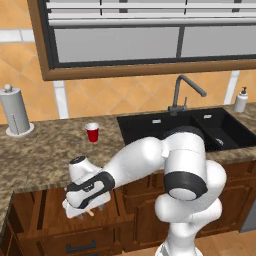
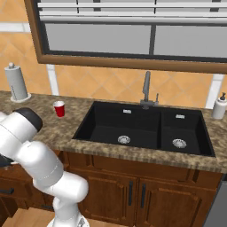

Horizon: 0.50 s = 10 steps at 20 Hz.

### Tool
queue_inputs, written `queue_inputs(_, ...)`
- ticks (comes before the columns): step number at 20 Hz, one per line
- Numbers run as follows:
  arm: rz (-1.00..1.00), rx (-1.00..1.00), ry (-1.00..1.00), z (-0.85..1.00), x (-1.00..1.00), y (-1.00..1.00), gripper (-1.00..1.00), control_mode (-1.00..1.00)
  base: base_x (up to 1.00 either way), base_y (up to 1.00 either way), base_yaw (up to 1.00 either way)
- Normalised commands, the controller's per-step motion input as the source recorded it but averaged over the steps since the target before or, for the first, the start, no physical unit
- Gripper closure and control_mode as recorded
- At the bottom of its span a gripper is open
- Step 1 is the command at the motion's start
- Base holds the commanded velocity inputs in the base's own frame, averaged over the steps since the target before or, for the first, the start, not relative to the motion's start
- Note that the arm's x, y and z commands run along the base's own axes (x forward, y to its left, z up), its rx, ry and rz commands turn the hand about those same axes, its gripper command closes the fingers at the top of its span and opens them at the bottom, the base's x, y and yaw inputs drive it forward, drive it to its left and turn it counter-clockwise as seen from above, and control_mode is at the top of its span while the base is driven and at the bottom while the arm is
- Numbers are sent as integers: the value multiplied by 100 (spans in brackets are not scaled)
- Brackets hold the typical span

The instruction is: Pick the rolling pin from the drawer and place it on the counter.

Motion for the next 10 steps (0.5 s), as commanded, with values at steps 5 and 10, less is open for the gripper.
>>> queue_inputs(5,0,0,16,-29,-71,0,-100,-100,0,0,0)
queue_inputs(10,2,0,24,-5,-99,0,-100,-100,0,0,0)
